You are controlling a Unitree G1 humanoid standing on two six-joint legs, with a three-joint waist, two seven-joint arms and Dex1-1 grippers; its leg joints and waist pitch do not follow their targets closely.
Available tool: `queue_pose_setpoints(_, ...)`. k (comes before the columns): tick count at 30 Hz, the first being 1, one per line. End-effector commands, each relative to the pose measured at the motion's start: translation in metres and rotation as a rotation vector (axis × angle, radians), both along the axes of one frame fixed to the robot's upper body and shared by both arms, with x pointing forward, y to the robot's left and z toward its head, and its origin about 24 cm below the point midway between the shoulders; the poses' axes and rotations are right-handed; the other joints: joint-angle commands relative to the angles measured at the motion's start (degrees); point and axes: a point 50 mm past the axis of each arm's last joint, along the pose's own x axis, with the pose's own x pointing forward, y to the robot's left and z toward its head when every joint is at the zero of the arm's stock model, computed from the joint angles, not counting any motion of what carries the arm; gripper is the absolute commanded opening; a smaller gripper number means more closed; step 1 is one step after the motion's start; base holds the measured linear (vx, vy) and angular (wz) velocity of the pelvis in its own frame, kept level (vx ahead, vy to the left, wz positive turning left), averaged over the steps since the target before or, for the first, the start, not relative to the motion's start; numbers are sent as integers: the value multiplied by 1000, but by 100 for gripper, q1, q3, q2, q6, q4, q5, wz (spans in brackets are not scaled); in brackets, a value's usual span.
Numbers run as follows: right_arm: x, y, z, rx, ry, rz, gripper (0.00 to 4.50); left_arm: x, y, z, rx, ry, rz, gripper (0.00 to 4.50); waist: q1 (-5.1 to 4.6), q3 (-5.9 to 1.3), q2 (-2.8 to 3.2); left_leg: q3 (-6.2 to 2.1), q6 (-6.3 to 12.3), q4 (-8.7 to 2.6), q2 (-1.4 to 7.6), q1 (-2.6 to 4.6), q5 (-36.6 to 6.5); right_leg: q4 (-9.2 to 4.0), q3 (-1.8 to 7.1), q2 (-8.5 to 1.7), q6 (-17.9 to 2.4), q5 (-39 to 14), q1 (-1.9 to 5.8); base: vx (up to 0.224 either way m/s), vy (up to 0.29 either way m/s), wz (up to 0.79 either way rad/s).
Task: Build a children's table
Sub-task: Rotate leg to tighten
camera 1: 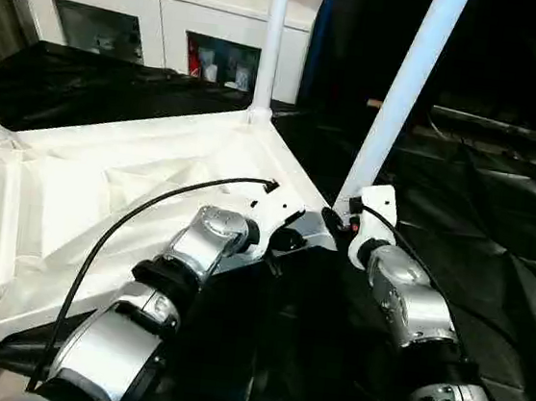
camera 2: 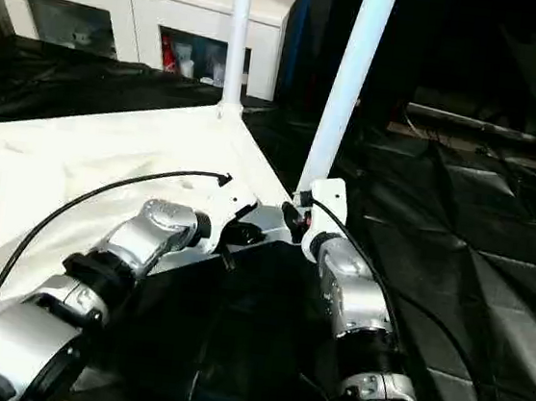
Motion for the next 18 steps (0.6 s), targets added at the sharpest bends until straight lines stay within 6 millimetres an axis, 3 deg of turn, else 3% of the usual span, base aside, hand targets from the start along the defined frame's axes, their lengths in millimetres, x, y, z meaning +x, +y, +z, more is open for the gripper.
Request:
queue_pose_setpoints(1, -18, 29, -26, 60, 139, 168, 257, 2, -11, 8, -49, -30, -19, 0, -4, -187, -11, -18, 0, -404, 105, 12, -1541, -556, 205, -327, -807, -1557, 151, 0, 0, 0)
queue_pose_setpoints(3, -18, 28, -24, 67, 134, 186, 280, 1, -10, 8, -51, -27, -35, 0, 2, -187, -49, -25, 47, -410, 111, -12, -1507, -550, 202, -335, -772, -1609, 164, 0, 0, 0)
queue_pose_setpoints(4, -20, 27, -22, 73, 126, 229, 280, 0, -8, 8, -57, -18, -61, 0, 9, -189, -39, -24, 73, -410, 117, -5, -1468, -557, 202, -339, -770, -1585, 165, 0, 0, 0)
queue_pose_setpoints(5, -21, 26, -21, 76, 122, 260, 316, -1, -6, 8, -61, -11, -78, 0, 7, -192, -38, -20, 79, -405, 120, -4, -1431, -550, 208, -339, -785, -1522, 161, 0, 0, 0)
queue_pose_setpoints(6, -23, 25, -20, 78, 123, 307, 316, -2, -4, 8, -70, -17, -107, 0, 5, -197, -98, -11, 107, -395, 117, -17, -1337, -537, 204, -332, -812, -1393, 176, 0, 0, 0)
queue_pose_setpoints(7, -25, 25, -20, 79, 124, 333, 321, -3, -4, 9, -74, -21, -122, 0, 28, -196, -71, -12, 166, -390, 120, -19, -1229, -523, 203, -336, -841, -1245, 192, 0, 0, 0)
queue_pose_setpoints(10, -33, 21, -15, 31, 83, 480, 321, -6, 4, 9, -85, -6, -188, 0, 19, -192, -102, -3, 220, -384, 115, -31, -1121, -515, 198, -340, -877, -1150, 197, 0, 0, 0)
queue_pose_setpoints(12, -41, 16, -10, 11, 58, 598, 321, -10, 11, 8, -87, 11, -251, 0, 53, -186, -80, -6, 267, -374, 147, -21, -1088, -501, 208, -351, -886, -1022, 203, 0, 0, 0)
queue_pose_setpoints(13, -45, 14, -8, 6, 52, 639, 321, -12, 13, 9, -88, 17, -277, 0, 39, -180, -85, -12, 280, -386, 143, -38, -1091, -498, 205, -351, -899, -1012, 208, 0, 0, 0)
queue_pose_setpoints(14, -50, 9, -4, 16, 52, 711, 321, -16, 18, 9, -103, 32, -340, 0, 24, -175, -130, 0, 290, -385, 130, -46, -1150, -510, 195, -332, -896, -1093, 206, 0, 0, 0)
queue_pose_setpoints(15, -56, 5, -1, 26, 61, 771, 321, -22, 22, 10, -123, 53, -402, 0, 38, -187, -96, -11, 314, -384, 146, -35, -1169, -496, 202, -350, -913, -1122, 217, 0, 0, 0)
queue_pose_setpoints(18, -65, -4, 3, 20, 83, 880, 321, -32, 35, 8, -115, 131, -504, 0, 22, -190, -70, -4, 360, -376, 169, -17, -1121, -455, 205, -335, -1099, -783, 194, 0, 0, 0)
